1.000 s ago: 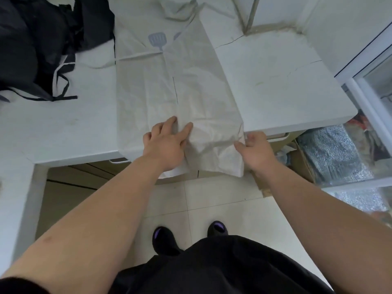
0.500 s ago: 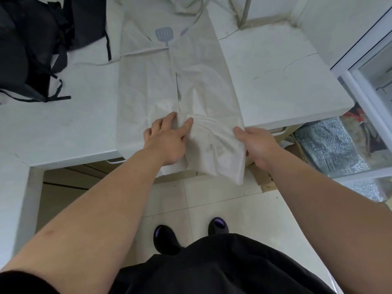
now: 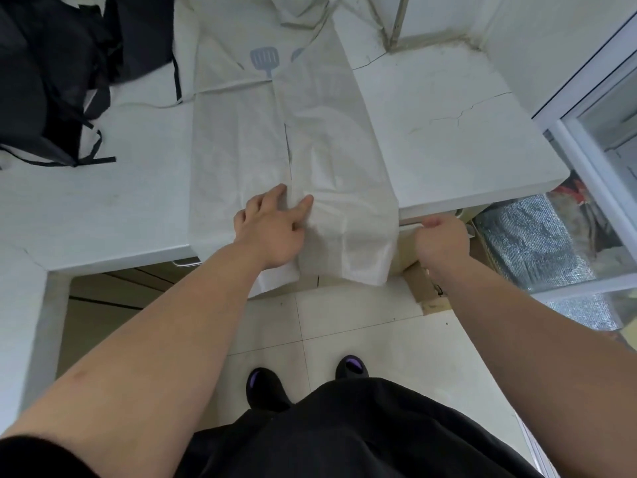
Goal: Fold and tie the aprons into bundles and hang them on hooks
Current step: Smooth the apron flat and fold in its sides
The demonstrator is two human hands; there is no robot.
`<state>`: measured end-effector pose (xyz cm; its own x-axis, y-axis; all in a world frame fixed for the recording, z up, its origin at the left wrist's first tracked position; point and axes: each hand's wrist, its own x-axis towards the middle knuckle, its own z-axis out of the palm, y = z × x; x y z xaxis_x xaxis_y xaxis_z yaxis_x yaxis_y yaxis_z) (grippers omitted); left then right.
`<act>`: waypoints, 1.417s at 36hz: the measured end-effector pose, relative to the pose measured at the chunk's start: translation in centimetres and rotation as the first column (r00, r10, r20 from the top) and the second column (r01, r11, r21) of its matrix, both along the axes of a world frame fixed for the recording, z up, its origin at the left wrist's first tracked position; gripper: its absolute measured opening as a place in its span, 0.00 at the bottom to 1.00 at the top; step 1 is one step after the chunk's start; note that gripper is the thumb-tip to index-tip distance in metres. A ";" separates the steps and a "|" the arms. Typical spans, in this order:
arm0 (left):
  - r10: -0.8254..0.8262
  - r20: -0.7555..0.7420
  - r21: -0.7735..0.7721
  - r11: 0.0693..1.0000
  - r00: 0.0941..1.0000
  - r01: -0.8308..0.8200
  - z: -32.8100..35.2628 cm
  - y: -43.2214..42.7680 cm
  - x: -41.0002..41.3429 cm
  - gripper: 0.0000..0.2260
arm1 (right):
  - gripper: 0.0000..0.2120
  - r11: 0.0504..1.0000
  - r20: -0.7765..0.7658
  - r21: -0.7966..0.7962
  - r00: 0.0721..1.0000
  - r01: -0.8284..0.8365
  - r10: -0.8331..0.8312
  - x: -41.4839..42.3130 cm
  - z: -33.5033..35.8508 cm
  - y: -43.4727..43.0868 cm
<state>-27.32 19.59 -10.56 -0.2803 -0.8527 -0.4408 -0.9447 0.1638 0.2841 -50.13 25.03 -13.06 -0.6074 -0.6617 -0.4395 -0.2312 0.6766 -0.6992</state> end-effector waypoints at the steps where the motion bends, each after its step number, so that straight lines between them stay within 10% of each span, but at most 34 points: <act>1: 0.013 -0.027 -0.001 1.000 1.000 -0.013 -0.1 0.0 0.0 0.21 | 0.15 0.998 -0.107 -0.030 0.993 -0.060 0.057 0.2 0.3 -0.1; 5: 0.148 -0.209 -0.044 0.986 0.967 -0.161 -0.5 -0.3 0.5 0.14 | 0.21 0.888 -0.474 -0.174 0.826 -0.426 0.304 2.3 2.2 -2.0; 9: 0.234 -0.321 -0.095 0.956 0.918 -0.277 -0.8 -0.6 0.5 0.06 | 0.28 0.625 -0.490 0.327 0.439 -0.708 0.753 3.3 1.9 -3.4; 12: 0.221 -0.283 -0.114 0.958 0.933 -0.261 -0.6 -0.9 0.3 0.08 | 0.30 0.537 -0.461 0.449 0.329 -0.714 0.824 3.1 1.4 -3.6; 22: 0.097 0.089 -0.054 0.994 0.991 -0.092 0.3 -1.8 -0.5 0.21 | 0.22 0.587 -0.384 0.461 0.447 -0.665 0.808 2.6 4.8 -6.2; 35: 0.182 -0.177 -0.126 0.971 0.967 -0.205 1.1 -9.3 1.4 0.21 | 0.25 0.707 -0.355 0.234 0.618 -0.668 0.701 3.7 6.0 -15.7; 51: -0.137 -0.156 -0.149 0.982 0.978 0.114 -1.2 -24.2 0.1 0.23 | 0.34 0.882 -0.342 0.302 0.822 -0.363 0.456 5.0 3.6 -29.4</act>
